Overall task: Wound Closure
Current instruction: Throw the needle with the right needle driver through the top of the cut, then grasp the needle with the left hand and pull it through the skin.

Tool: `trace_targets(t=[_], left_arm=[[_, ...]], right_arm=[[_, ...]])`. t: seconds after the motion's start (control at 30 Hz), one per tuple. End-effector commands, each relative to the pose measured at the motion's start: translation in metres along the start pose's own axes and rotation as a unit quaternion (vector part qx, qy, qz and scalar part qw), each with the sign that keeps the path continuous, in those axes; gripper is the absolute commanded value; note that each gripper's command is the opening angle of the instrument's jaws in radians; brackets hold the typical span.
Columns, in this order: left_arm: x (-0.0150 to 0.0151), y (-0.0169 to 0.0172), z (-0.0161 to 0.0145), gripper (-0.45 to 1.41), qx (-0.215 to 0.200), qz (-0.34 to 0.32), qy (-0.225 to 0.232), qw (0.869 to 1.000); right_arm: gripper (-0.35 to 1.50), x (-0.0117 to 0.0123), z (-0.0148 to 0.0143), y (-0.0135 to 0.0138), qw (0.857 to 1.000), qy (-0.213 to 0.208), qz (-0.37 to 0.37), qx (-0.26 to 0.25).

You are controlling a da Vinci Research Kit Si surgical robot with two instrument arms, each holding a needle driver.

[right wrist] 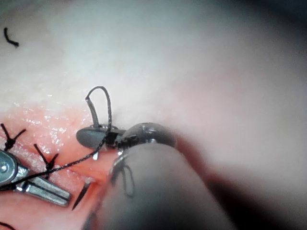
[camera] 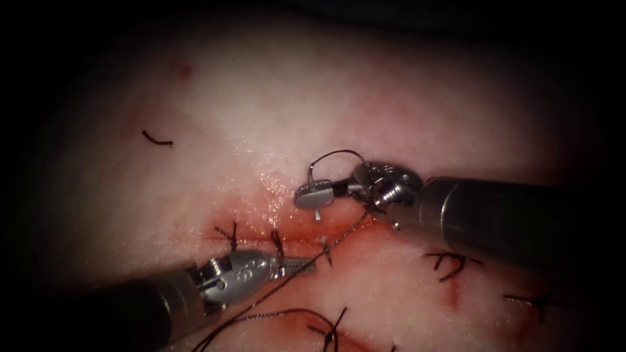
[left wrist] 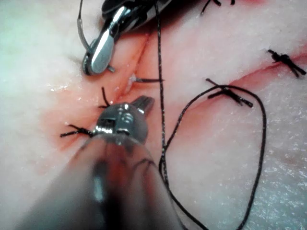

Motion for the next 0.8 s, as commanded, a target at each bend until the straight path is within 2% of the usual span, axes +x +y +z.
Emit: trace_targets(t=[0.03, 0.2, 0.3, 0.33, 0.4, 0.43, 0.5, 0.53, 0.6, 0.8], left_arm=[[0.0007, -0.0002, 0.0007, -0.45, 0.002, 0.008, 0.007, 1.0], [0.0018, 0.0, 0.0008, -0.42, 0.008, 0.026, 0.017, 0.999], [0.0022, 0.0001, 0.0011, -0.37, 0.012, 0.05, 0.021, 0.998], [0.0023, 0.0001, 0.0013, -0.37, 0.011, 0.061, 0.023, 0.998], [0.0025, 0.0001, 0.0016, -0.35, 0.005, 0.081, 0.027, 0.996], [0.0026, 0.0002, 0.0018, -0.35, 0.001, 0.093, 0.031, 0.995], [0.0027, 0.0002, 0.002, -0.33, -0.005, 0.113, 0.037, 0.993], [0.0028, 0.0002, 0.0021, -0.33, -0.006, 0.125, 0.037, 0.991], [0.0027, 0.0001, 0.0021, -0.28, -0.007, 0.146, 0.037, 0.989], [0.0028, -0.0003, 0.0015, -0.11, -0.015, 0.198, 0.035, 0.979]], right_arm=[[-0.35, -0.0017, 0.0006, 0.0005, 1.0, -0.01, 0.008, 0.004], [-0.35, -0.0033, 0.0002, -0.0001, 0.999, -0.02, 0.026, 0.011], [-0.33, -0.0024, -0.0003, -0.0005, 0.999, 0.01, 0.031, 0.006], [-0.18, -0.002, -0.0004, -0.0005, 0.999, 0.022, 0.032, 0.012], [0.31, -0.0009, -0.0007, -0.0003, 0.997, 0.06, 0.037, 0.026], [0.61, -0.0004, -0.0008, -0.0002, 0.995, 0.082, 0.048, 0.032], [1.2, 0.001, -0.0008, 0.0001, 0.982, 0.12, 0.128, 0.062], [1.36, 0.0016, -0.0008, 0.0003, 0.978, 0.129, 0.15, 0.072], [1.47, 0.0026, -0.0011, 0.0006, 0.973, 0.134, 0.173, 0.075], [1.48, 0.004, -0.0027, 0.0016, 0.972, 0.122, 0.176, 0.094]])
